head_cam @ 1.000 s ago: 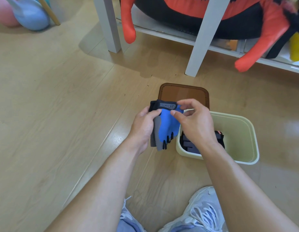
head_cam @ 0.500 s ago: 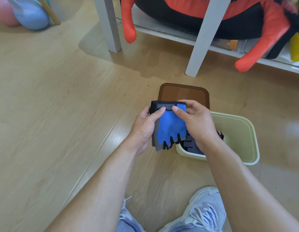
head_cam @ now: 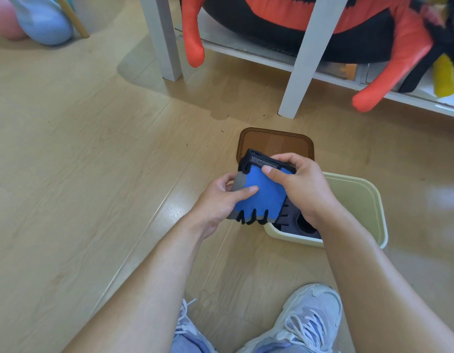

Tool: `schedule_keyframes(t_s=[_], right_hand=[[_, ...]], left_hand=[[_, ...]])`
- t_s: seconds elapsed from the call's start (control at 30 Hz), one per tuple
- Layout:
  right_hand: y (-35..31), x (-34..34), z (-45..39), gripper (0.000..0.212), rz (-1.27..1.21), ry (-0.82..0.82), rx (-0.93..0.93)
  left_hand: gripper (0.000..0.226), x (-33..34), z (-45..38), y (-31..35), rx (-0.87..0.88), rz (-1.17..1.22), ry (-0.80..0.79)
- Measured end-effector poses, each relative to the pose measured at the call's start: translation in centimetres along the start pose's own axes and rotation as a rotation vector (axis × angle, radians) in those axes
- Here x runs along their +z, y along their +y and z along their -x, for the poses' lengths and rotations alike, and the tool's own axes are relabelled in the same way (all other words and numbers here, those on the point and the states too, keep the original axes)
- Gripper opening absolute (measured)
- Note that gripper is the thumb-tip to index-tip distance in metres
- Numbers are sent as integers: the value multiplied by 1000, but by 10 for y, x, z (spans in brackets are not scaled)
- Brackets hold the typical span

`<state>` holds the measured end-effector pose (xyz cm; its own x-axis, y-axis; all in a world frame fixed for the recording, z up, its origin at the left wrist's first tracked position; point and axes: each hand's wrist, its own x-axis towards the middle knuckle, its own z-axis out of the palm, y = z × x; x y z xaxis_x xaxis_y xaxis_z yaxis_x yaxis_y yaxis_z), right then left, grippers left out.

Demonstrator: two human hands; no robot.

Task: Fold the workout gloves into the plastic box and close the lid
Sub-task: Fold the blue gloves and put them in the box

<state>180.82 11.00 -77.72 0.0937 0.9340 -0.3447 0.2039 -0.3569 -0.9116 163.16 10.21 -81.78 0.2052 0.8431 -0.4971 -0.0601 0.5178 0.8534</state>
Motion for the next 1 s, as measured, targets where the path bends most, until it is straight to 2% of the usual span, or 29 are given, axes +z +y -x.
schedule_keyframes(t_s=[0.1, 0.23, 0.3, 0.37, 0.5, 0.57, 0.63, 0.7, 0.87, 1.0], right_hand=[[-1, -11, 0, 18, 6, -43, 48], [-12, -30, 5, 33, 135, -152, 37], [-19, -40, 6, 28, 187, -206, 61], [-18, -54, 4, 20, 220, -162, 81], [-1, -94, -5, 13, 80, 120, 217], [18, -106, -5, 12, 57, 118, 344], [40, -109, -6, 10, 43, 78, 456], [55, -104, -7, 18, -21, 74, 527], [56, -93, -17, 18, -213, -20, 518], [68, -79, -19, 22, 99, 78, 508]], left_hand=[[29, -2, 1, -3, 33, -46, 21], [24, 4, 6, 4, 34, -86, -102], [22, 12, 7, 5, 48, -93, -140], [21, 23, 6, 3, 65, -67, -111], [38, 37, 0, -11, 13, -176, 123], [43, 39, -1, -23, -51, -259, 206], [45, 42, 0, -33, -94, -297, 201], [44, 46, 1, -39, -116, -299, 164], [36, 50, -4, -43, -97, -302, 159], [35, 49, -6, -45, -86, -311, 144]])
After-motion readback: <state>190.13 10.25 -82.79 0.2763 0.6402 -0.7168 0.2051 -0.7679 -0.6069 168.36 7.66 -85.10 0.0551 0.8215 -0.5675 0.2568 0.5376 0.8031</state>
